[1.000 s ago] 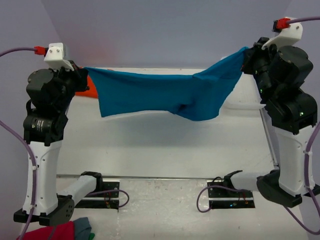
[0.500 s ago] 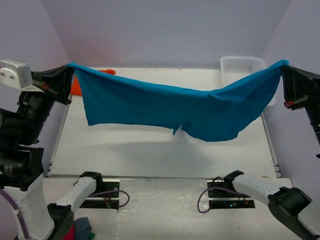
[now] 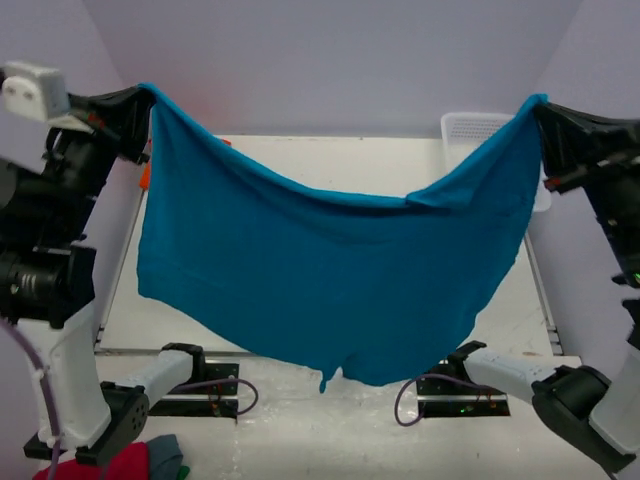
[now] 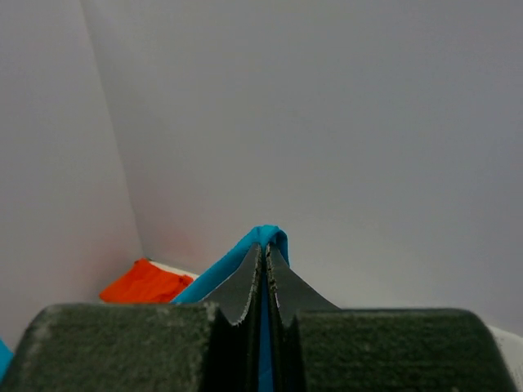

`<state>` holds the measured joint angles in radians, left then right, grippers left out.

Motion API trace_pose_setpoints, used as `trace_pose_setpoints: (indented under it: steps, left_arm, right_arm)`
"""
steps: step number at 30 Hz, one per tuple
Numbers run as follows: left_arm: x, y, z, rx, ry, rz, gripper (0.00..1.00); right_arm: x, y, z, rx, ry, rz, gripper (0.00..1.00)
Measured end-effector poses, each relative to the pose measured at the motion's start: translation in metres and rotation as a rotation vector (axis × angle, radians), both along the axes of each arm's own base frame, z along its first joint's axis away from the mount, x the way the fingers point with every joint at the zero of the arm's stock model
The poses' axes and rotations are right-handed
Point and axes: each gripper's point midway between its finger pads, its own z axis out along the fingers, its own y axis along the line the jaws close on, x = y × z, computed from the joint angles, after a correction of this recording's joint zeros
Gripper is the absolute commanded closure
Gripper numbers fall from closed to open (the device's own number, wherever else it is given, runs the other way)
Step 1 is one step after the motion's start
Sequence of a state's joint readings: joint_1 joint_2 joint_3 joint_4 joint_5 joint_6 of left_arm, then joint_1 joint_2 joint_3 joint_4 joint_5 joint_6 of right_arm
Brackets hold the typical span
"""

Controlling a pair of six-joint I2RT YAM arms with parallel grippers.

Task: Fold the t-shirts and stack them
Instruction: Flatten out the tshirt

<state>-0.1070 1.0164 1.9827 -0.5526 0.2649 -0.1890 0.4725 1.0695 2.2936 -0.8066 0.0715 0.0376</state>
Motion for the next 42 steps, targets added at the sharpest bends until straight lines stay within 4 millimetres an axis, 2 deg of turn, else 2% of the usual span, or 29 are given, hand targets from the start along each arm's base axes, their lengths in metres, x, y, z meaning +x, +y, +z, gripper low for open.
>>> trace_pose_setpoints:
  steps: [2,4,5,7,8,9,11,12,13,15,16,17,20,22,24,26,31,35,37,42]
  left_arm:
    - [0.049,0.002,-0.023,-0.016,0.090,0.036,1.00]
    - [0.107,0.003,-0.066,-0.024,0.222,0.081,1.00]
    - [0.136,0.005,-0.094,-0.028,0.292,0.107,1.00]
    - [0.186,0.007,-0.160,-0.020,0.457,0.158,1.00]
    - [0.209,0.010,-0.200,-0.009,0.548,0.189,1.00]
    - [0.226,0.012,-0.242,0.004,0.642,0.219,1.00]
    - [0.249,0.018,-0.312,0.033,0.798,0.272,1.00]
    - [0.255,0.020,-0.342,0.049,0.861,0.294,1.00]
    - [0.259,0.022,-0.365,0.062,0.907,0.312,1.00]
    - [0.265,0.026,-0.405,0.085,0.986,0.340,1.00]
    - [0.268,0.027,-0.420,0.094,1.016,0.349,1.00]
    - [0.273,0.028,-0.433,0.100,1.035,0.357,1.00]
    - [0.287,0.029,-0.465,0.108,1.079,0.379,1.00]
    - [0.294,0.031,-0.483,0.113,1.092,0.393,1.00]
    - [0.296,0.032,-0.496,0.120,1.107,0.404,1.00]
    - [0.300,0.033,-0.502,0.122,1.105,0.410,1.00]
    - [0.310,0.037,-0.512,0.135,1.103,0.438,1.00]
    - [0.313,0.043,-0.513,0.156,1.096,0.470,1.00]
    - [0.315,0.049,-0.508,0.161,1.082,0.499,1.00]
    - [0.319,0.071,-0.493,0.176,1.042,0.632,1.00]
  right_arm:
    - [0.036,0.011,-0.008,-0.047,0.038,-0.041,1.00]
    - [0.081,0.027,-0.022,-0.098,0.085,-0.074,1.00]
    - [0.108,0.035,-0.033,-0.126,0.118,-0.088,1.00]
    - [0.164,0.053,-0.069,-0.190,0.209,-0.106,1.00]
    - [0.197,0.064,-0.093,-0.230,0.270,-0.106,1.00]
    - [0.221,0.070,-0.111,-0.252,0.311,-0.111,1.00]
    - [0.283,0.083,-0.172,-0.316,0.441,-0.117,1.00]
    - [0.307,0.086,-0.203,-0.342,0.504,-0.119,1.00]
    - [0.334,0.091,-0.245,-0.375,0.587,-0.114,1.00]
    - [0.367,0.085,-0.310,-0.422,0.720,-0.123,1.00]
    - [0.381,0.081,-0.348,-0.448,0.794,-0.127,1.00]
    - [0.390,0.078,-0.375,-0.468,0.851,-0.128,1.00]
    - [0.409,0.072,-0.444,-0.506,0.982,-0.116,1.00]
    - [0.414,0.069,-0.470,-0.519,1.034,-0.109,1.00]
    - [0.416,0.067,-0.484,-0.525,1.060,-0.101,1.00]
    - [0.418,0.067,-0.483,-0.519,1.056,-0.093,1.00]
    - [0.426,0.068,-0.465,-0.496,1.006,-0.088,1.00]
    - [0.423,0.062,-0.466,-0.492,1.015,-0.095,1.00]
    - [0.418,0.059,-0.467,-0.486,1.029,-0.101,1.00]
    - [0.389,0.050,-0.470,-0.464,1.080,-0.124,1.00]
